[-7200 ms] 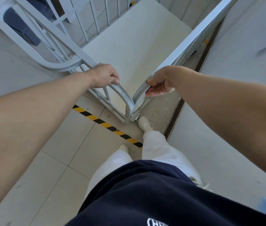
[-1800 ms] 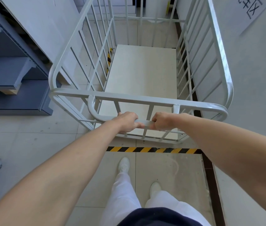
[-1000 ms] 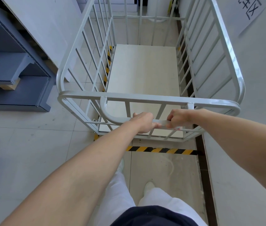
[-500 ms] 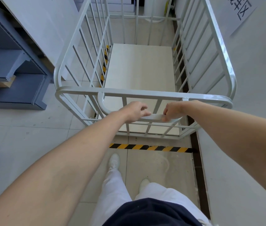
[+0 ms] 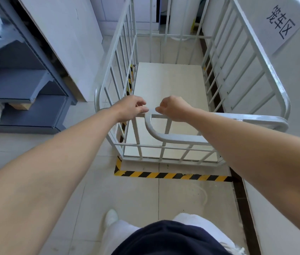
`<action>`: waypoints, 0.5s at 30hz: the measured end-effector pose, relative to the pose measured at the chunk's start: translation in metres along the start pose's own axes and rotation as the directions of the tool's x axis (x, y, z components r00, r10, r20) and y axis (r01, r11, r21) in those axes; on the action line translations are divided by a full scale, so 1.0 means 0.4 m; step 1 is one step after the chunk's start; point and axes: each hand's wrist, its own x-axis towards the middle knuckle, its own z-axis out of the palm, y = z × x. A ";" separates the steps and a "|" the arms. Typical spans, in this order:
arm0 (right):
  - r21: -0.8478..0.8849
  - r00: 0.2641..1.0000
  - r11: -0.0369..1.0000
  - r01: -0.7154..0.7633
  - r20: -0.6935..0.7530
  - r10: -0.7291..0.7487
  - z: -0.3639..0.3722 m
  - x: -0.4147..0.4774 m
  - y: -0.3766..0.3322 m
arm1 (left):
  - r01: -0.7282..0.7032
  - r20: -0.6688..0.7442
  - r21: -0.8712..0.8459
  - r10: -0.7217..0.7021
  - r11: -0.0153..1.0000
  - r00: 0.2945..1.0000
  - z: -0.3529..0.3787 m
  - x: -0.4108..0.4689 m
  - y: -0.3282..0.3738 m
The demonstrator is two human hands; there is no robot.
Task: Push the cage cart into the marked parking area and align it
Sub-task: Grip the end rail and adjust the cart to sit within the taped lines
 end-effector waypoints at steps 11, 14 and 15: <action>0.094 0.986 0.989 -0.115 -0.106 0.125 0.096 0.120 -0.383 | -0.102 0.020 0.121 0.101 0.987 0.995 -0.289 -0.053 -0.304; 0.091 0.984 0.986 -0.142 -0.099 0.151 0.102 0.141 -0.410 | -0.116 0.041 0.118 0.112 0.986 0.993 -0.308 -0.037 -0.328; 0.092 0.982 0.984 -0.153 -0.098 0.161 0.100 0.150 -0.413 | -0.120 0.048 0.121 0.115 0.985 0.992 -0.311 -0.029 -0.331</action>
